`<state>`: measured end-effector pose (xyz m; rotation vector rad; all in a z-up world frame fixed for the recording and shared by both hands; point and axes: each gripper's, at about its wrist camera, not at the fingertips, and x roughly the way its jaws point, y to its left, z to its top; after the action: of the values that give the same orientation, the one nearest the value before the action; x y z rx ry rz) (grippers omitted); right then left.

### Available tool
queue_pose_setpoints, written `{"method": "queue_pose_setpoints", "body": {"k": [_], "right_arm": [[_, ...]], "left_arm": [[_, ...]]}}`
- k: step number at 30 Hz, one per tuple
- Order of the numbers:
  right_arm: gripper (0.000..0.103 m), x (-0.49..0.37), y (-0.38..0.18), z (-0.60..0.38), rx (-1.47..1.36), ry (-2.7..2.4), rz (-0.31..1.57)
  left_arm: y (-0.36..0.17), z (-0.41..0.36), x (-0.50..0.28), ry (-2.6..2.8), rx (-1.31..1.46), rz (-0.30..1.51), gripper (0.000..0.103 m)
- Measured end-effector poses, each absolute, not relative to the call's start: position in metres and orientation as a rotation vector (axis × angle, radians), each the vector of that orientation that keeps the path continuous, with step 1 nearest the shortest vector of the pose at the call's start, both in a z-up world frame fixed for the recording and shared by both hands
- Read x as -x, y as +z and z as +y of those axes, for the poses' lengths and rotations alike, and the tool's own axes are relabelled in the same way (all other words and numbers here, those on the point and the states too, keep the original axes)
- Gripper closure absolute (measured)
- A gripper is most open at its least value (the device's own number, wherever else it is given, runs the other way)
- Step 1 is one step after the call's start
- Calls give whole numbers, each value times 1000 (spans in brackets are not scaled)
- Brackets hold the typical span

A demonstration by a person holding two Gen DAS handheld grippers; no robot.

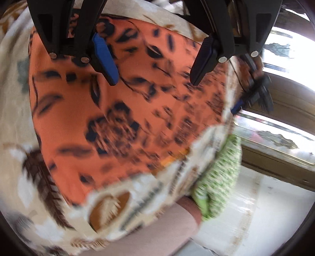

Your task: Fold small clothes

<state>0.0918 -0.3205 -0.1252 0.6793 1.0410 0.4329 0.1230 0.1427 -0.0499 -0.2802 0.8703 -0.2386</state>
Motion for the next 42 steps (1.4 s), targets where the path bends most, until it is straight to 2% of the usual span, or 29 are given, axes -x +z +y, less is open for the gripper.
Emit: {"method": "queue_pose_setpoints", "body": {"k": [6,9,12,15,18,20,21,23,25,26,28,30,33,35,37,38,42], "right_arm": [[25,-166,-132,-363,-829,418,978],[25,-199,-167,-410,-935,241,980],[28,-193,-194,-445,-1205,197,887],[26,-174,-154,-422,-992,223,896],[26,-137,-132,-389,-930,343,919],[26,-103,-126,-364,-910,410,940],[25,-80,-127,-352,-922,437,938],[16,-55,-141,-345,-950,443,938],[16,-41,-178,-347,-970,319,984],[22,-39,-191,-350,-999,291,1006],[24,-29,-182,-356,-1058,268,968],[23,-23,-154,-352,-979,289,927],[14,-16,-129,-339,-891,340,878],[13,-16,-146,-340,-895,310,913],[13,-23,-182,-347,-920,200,1030],[14,-20,-184,-352,-960,210,996],[14,-15,-154,-349,-931,235,947]], "left_arm": [[-69,103,-66,-287,203,913,42],[-101,86,-60,-233,164,1007,41],[-114,71,-58,-151,71,1025,42],[-104,64,-58,-147,54,1005,42],[-87,61,-54,-144,76,947,40],[-86,60,-52,-135,78,934,32],[-92,61,-52,-121,70,945,32],[-110,61,-56,-92,48,991,32],[-127,60,-65,-74,17,1031,32],[-122,55,-64,-62,-7,1013,32],[-105,47,-60,-84,-16,992,32],[-89,45,-51,-96,-6,938,32],[-85,48,-43,-82,21,940,32],[-96,53,-41,-70,47,972,27],[-120,57,-43,-26,29,1069,27],[-128,59,-44,-25,12,1098,27],[-95,66,-29,-34,26,965,27]]}}
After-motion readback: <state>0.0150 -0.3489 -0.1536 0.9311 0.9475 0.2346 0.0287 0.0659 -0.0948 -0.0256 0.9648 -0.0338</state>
